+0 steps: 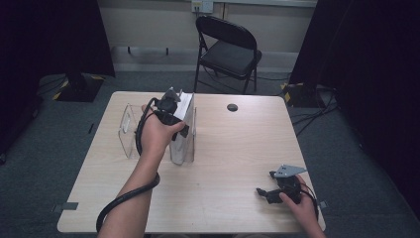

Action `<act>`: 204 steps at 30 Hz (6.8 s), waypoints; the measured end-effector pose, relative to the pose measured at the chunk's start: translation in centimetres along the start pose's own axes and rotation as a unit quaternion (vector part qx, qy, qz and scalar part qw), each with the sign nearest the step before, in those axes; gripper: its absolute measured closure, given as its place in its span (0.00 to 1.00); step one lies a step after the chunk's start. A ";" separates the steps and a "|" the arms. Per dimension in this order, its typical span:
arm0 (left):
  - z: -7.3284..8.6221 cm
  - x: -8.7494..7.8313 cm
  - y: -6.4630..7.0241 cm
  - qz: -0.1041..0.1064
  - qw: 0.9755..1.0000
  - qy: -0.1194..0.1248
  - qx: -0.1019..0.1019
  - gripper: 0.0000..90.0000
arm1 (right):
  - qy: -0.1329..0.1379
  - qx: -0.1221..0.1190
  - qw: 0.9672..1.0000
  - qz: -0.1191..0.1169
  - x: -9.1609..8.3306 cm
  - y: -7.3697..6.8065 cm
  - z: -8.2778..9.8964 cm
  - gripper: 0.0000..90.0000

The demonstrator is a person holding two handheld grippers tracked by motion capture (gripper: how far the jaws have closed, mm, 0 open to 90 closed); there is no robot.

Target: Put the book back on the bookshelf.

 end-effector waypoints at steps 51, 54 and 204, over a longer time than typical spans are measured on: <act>5.0 0.8 0.5 0.060 0.995 0.020 0.072 0.32 | 0.001 0.000 1.000 0.001 0.0 0.0 0.0 0.12; 5.1 0.9 0.5 0.063 0.995 0.019 0.077 0.32 | 0.001 0.000 1.000 0.001 0.0 0.0 0.0 0.12; 14.7 14.8 10.6 0.112 0.944 0.114 0.290 0.00 | 0.000 -0.002 1.000 -0.002 0.0 -0.1 0.0 0.12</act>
Point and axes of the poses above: each handheld gripper's, and its own axes: x roughly forward along the jaws, z roughly out of its underside, y roughly to its right, the point moved 5 cm from there along x, roughly forward along the jaws, and after that the axes turned 3 degrees about -x, right-handed, at the moved point
